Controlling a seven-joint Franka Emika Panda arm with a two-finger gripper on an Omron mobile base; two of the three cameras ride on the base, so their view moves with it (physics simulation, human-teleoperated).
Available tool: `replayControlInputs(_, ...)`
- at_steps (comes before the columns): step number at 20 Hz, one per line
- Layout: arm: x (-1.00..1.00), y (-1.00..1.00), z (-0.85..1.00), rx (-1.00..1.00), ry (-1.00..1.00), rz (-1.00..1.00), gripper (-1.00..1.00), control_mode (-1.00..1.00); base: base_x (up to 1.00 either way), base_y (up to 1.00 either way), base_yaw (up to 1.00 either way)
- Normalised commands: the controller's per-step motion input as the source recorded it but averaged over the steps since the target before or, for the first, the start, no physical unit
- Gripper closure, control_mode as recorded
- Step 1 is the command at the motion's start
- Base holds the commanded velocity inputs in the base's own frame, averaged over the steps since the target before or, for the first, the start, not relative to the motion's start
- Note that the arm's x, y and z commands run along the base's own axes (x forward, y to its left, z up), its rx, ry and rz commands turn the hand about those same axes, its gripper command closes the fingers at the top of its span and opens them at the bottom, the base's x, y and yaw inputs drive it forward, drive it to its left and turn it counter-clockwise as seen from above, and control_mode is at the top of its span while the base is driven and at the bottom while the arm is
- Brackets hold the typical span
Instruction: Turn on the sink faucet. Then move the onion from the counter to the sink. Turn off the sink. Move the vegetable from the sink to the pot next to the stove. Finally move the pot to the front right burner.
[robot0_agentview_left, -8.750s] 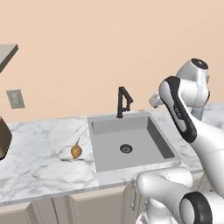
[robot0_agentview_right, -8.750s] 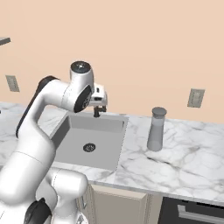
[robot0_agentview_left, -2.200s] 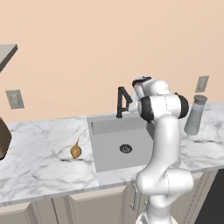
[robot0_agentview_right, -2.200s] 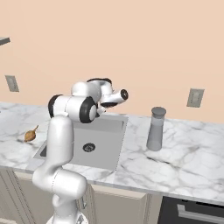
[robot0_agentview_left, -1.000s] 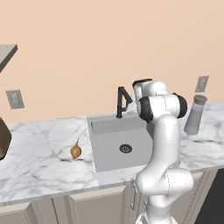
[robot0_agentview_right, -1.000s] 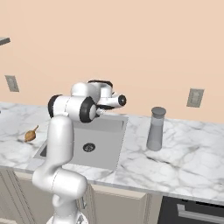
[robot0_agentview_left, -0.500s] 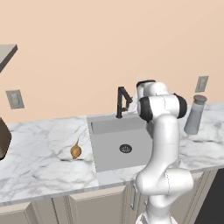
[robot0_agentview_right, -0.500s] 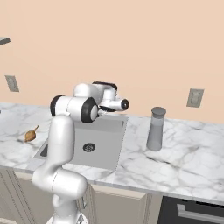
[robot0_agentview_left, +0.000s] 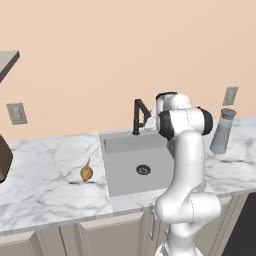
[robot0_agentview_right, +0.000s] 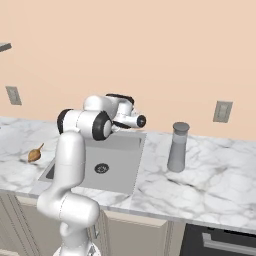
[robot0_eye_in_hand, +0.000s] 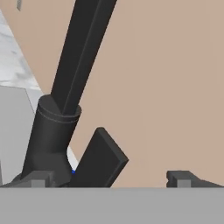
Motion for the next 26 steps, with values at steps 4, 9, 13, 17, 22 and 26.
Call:
replayControlInputs(4,0.44,0.16,0.0,0.05,0.06,0.0,-1.0,-1.0,0.0,0.0,0.0)
replayControlInputs(9,0.36,0.26,0.0,0.04,0.06,0.0,-1.0,-1.0,0.0,0.0,0.0)
replayControlInputs(13,0.15,0.29,0.0,0.03,0.05,0.0,-1.0,-1.0,0.0,0.0,0.0)
replayControlInputs(17,0.0,0.31,0.0,0.02,0.0,0.0,-1.0,-1.0,0.0,0.0,0.0)
replayControlInputs(22,-0.02,0.29,0.0,0.0,0.0,0.0,-1.0,-1.0,0.0,0.0,0.0)
replayControlInputs(26,0.01,0.29,0.0,0.0,0.0,0.0,-1.0,-1.0,0.0,0.0,0.0)
